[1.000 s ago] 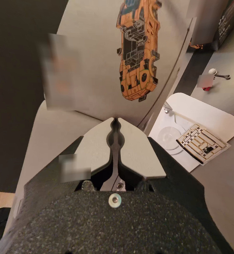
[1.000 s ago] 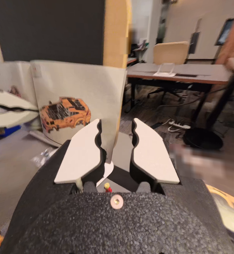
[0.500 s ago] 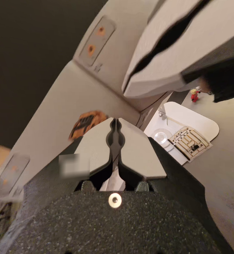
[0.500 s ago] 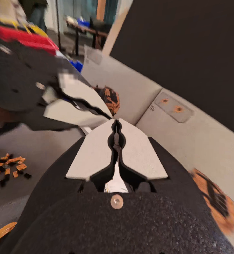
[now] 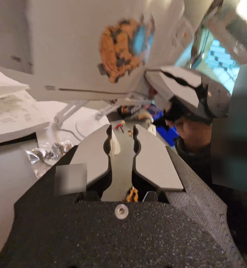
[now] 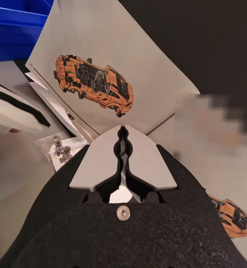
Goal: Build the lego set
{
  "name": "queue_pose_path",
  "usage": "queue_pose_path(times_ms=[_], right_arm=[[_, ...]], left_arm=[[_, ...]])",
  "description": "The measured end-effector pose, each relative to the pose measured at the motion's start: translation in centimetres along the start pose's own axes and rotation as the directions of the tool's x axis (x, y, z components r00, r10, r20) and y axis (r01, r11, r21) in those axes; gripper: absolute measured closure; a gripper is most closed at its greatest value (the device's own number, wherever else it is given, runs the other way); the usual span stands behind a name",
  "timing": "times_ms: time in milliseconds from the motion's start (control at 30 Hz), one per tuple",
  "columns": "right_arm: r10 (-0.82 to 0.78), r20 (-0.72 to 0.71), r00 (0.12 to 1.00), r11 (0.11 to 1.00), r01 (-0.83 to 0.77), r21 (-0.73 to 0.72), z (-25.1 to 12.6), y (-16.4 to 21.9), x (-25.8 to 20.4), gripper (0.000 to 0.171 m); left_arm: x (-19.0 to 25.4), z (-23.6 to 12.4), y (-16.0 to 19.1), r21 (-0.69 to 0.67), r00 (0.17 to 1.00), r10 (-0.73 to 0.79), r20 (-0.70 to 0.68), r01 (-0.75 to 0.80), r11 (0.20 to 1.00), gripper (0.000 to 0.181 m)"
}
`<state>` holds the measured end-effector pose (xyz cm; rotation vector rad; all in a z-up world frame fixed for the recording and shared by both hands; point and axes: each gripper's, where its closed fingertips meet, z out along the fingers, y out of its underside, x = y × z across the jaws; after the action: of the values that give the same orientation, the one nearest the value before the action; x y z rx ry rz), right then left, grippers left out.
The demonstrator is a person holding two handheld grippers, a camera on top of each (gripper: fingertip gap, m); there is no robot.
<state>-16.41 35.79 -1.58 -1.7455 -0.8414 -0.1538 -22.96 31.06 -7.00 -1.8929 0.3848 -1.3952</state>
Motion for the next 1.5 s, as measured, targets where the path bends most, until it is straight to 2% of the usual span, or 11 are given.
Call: queue_pose_path(times_ms=[100, 167, 300, 500, 567, 800, 933, 1033, 1267, 1367, 1500], right_arm=[[0.000, -0.014, 1.000, 1.000, 0.000, -0.015, 0.0, 0.0, 0.0, 0.171], [-0.012, -0.027, 1.000, 1.000, 0.011, -0.029, -0.1, 0.0, 0.0, 0.171], [-0.058, -0.023, 0.998, 0.998, 0.058, -0.026, -0.4, -0.6, -0.5, 0.171], [-0.101, 0.095, 0.990, 0.994, 0.096, 0.061, 0.7, -3.5, -3.5, 0.168], [-0.110, 0.031, 0.993, 0.994, 0.110, 0.016, 1.8, -2.8, -2.4, 0.171], [0.089, -0.010, 0.996, 0.993, -0.088, 0.078, 1.8, -2.8, -0.3, 0.171], [0.065, -0.035, 0.997, 0.993, -0.061, 0.098, 1.6, -2.7, -0.1, 0.171], [0.061, -0.039, 0.997, 0.994, -0.056, 0.099, 1.6, -2.7, -0.2, 0.171], [-0.028, -0.020, 0.999, 0.996, 0.030, 0.087, 1.6, -2.5, -1.2, 0.171], [-0.098, -0.048, 0.994, 0.991, 0.101, 0.085, 1.5, -2.5, -1.4, 0.171], [-0.126, -0.041, 0.991, 0.988, 0.129, 0.089, 1.5, -2.7, -1.9, 0.171]], left_arm=[[-1.5, 0.7, -2.0, 0.135, 0.996, 0.015, 0.091, -0.027, 0.990, 0.155], [-0.9, 1.2, -2.6, 0.159, 0.997, 0.030, 0.077, -0.042, 0.986, 0.158], [-1.6, 1.3, -3.3, 0.146, 0.972, 0.103, 0.211, -0.136, 0.980, 0.167], [-1.7, 1.4, -3.3, 0.093, 0.952, 0.149, 0.269, -0.179, 0.979, 0.165], [-1.7, 1.2, -3.2, 0.091, 0.954, 0.148, 0.262, -0.177, 0.980, 0.165], [-1.9, 1.3, -3.1, 0.117, 0.961, 0.122, 0.247, -0.154, 0.981, 0.166], [-2.1, 0.9, -4.2, 0.223, 0.979, 0.015, 0.202, -0.061, 0.973, 0.175], [-1.9, 0.9, -4.1, 0.296, 0.991, -0.116, 0.067, 0.091, 0.951, 0.179], [-1.6, 0.3, -3.2, 0.495, 0.941, -0.276, -0.198, 0.339, 0.800, 0.180], [-1.0, 0.2, -3.0, 0.541, 0.973, -0.212, -0.087, 0.225, 0.811, 0.180], [-0.4, 0.3, -3.2, 0.475, 0.969, 0.044, 0.245, -0.159, 0.865, 0.179]])
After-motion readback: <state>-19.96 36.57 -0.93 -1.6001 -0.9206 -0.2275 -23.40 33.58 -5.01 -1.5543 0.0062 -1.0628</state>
